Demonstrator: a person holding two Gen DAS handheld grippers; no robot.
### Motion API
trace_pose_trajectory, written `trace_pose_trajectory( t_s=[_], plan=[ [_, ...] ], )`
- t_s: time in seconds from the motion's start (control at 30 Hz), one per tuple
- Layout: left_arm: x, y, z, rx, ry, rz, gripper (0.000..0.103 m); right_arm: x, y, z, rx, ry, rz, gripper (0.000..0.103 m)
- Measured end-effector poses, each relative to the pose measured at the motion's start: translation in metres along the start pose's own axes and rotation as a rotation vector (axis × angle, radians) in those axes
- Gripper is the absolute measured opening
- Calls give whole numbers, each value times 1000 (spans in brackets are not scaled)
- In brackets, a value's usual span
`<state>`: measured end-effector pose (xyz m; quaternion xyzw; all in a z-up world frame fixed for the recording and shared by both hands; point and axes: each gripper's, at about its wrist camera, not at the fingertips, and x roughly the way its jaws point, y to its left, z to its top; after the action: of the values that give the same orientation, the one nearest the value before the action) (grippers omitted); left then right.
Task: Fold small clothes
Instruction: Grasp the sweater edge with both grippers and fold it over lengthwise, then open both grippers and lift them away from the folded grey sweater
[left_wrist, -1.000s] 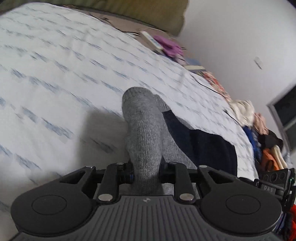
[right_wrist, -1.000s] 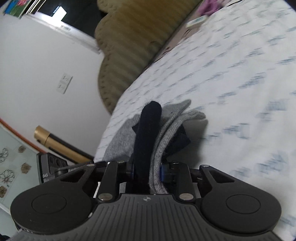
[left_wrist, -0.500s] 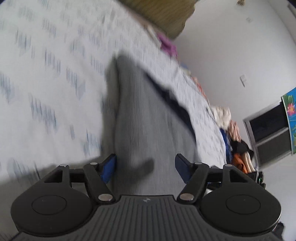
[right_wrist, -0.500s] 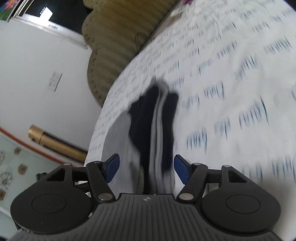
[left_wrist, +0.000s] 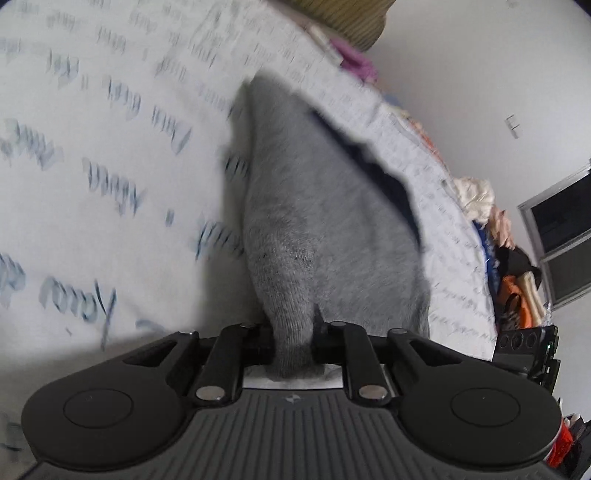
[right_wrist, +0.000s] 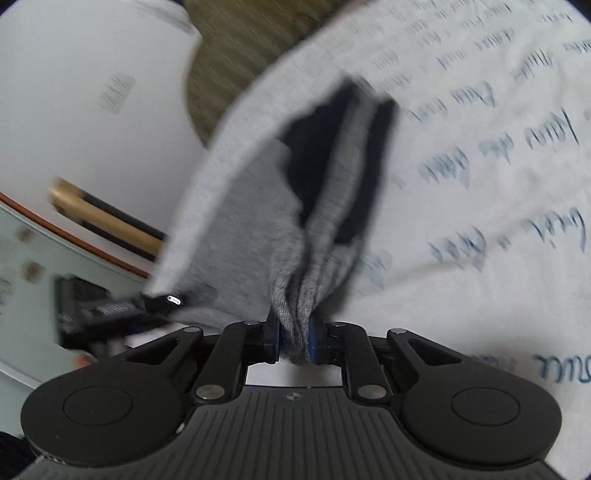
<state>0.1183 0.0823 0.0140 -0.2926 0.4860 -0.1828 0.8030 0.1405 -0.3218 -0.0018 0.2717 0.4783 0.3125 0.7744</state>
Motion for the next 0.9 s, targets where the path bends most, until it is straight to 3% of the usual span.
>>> trace_pose_trajectory(
  t_s=[0.07,0.1,0.13,0.3,0.43,0.5,0.53,0.6,0.67,0.8,0.87,0.9],
  plan=[
    [-6,-4,-6,25,-31,-11,26,6,-17,-4,51,-11,21,19],
    [-14,-10,-7,45,-29,-16,38,3,-20,-3,90,-20,44,27],
    [-26,-15,-6,81,-47,-12,49,-4,-20,-3,109,-40,59,29],
    [-76,-61,-8,377,-325,175,59,-50,-3,23,54,-221,53,34],
    [-42,-98,-6,510,-402,197,65,-31,23,69,-48,-272,8,38],
    [-8,-109,-11,584,-380,246,65,-5,28,93,-68,-255,-39,50],
    [10,-113,-14,616,-352,294,65,12,27,105,-73,-237,-103,51],
    [39,-109,-20,643,-284,353,65,42,26,119,-54,-201,-230,39],
    [46,-110,-30,661,-310,381,69,61,24,123,-83,-170,-220,12],
    [47,-112,-34,635,-270,315,87,54,28,133,-154,-212,-219,10],
    [58,-113,-38,651,-268,331,92,57,20,143,-150,-228,-228,9],
    [66,-116,-40,679,-272,341,96,66,13,145,-151,-205,-277,9]
  ],
)
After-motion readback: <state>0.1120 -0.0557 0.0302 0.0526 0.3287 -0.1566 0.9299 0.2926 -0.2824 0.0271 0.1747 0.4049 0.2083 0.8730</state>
